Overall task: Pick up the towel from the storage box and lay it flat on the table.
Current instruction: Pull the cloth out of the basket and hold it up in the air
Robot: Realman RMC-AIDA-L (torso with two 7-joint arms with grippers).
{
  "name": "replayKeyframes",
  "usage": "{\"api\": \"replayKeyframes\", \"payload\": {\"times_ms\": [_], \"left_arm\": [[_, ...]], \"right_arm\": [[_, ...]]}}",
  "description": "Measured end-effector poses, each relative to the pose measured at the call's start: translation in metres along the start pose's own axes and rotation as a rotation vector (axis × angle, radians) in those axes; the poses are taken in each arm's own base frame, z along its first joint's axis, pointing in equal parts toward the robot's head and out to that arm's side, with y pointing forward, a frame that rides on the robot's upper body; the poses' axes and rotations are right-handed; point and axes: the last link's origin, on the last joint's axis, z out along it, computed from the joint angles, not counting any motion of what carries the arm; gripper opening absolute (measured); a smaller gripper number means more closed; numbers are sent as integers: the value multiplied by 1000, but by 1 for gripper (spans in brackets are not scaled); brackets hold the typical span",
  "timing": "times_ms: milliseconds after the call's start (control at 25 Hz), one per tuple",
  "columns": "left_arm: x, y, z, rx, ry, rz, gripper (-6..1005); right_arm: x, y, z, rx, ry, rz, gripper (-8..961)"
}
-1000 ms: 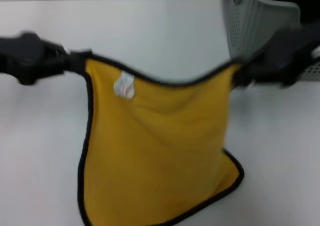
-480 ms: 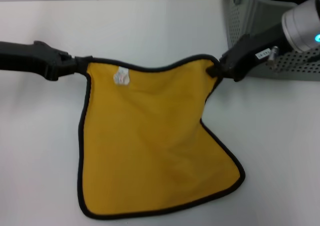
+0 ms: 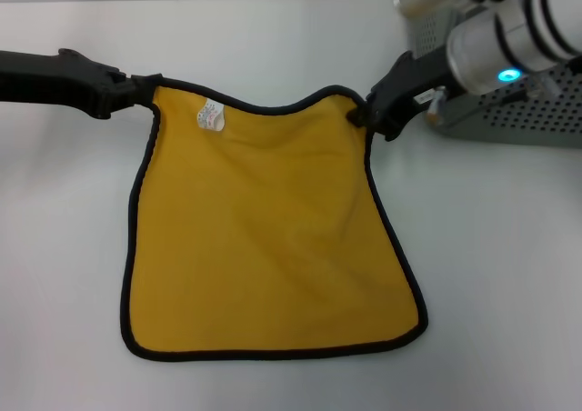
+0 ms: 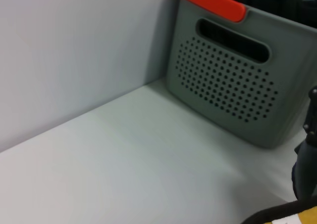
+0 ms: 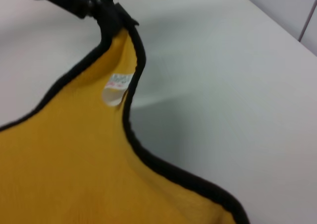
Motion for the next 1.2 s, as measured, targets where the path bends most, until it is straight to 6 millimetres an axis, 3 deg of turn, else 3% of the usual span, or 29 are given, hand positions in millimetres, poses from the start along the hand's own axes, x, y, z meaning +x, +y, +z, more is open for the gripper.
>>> {"api": "replayKeyframes", "payload": {"times_ms": [440, 1200], "left_arm": [[-3, -6, 8, 63, -22, 2, 31], [-5, -12, 19, 133, -35, 16, 32]], "right_arm": [[-1, 4, 27, 135, 53, -117, 49], [11, 2, 39, 238, 85, -158, 58]]}}
